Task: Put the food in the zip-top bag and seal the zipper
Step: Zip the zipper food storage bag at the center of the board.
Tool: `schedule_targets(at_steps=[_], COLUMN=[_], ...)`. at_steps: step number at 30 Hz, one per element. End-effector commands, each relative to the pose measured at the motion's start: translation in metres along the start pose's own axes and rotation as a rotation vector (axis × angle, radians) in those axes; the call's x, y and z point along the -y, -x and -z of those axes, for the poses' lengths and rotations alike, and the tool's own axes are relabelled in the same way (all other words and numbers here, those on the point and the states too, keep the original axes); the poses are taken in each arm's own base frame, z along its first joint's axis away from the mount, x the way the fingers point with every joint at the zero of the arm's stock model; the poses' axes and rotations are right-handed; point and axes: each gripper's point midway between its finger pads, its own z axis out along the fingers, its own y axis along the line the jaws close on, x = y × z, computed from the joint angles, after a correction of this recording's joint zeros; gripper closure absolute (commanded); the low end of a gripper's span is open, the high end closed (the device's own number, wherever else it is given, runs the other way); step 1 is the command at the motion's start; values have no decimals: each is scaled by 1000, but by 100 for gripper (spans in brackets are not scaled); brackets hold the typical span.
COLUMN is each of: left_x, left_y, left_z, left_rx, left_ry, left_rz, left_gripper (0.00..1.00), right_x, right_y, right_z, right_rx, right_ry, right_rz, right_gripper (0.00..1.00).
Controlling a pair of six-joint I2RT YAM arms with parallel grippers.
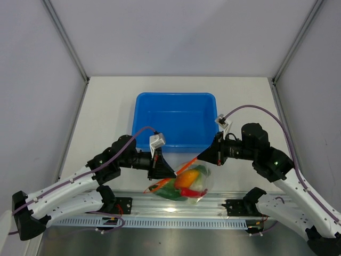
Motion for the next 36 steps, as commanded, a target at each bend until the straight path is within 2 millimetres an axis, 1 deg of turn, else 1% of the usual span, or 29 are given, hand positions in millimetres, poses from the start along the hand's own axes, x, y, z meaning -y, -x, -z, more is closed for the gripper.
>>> schedule_targets(at_steps=[1,10,19,23,27,29,30,36], left_x=[6,3,2,2,-2,0,-3,-13], left_y=[-7,-13,-12,-11,-13,-12,-15,-18], left_z=[7,10,12,13,15,18,18,25], left_rx=[-18,-29,-18,-12,-8,4,1,20], left_ry=[-17,-2,16,24,58,61,72,157], left_rz=[-9,1,3,4,26,35,44,107], left_gripper=[99,99,99,99,100,100,100,99], right_x=[1,24,44,56,62,63,66,74], right_y=[27,31,39,39,40,41,41,41], right_z=[16,33,49,55,57,58,58,58], right_rx=[100,155,226,249,255,259,261,262], right_ry=[-32,-124,-224,-277,-294,-298,-305,-323], right_rz=[45,-11,-72,-103,-124,-128,-134,-151], right_gripper=[100,100,100,100,100,100,100,100])
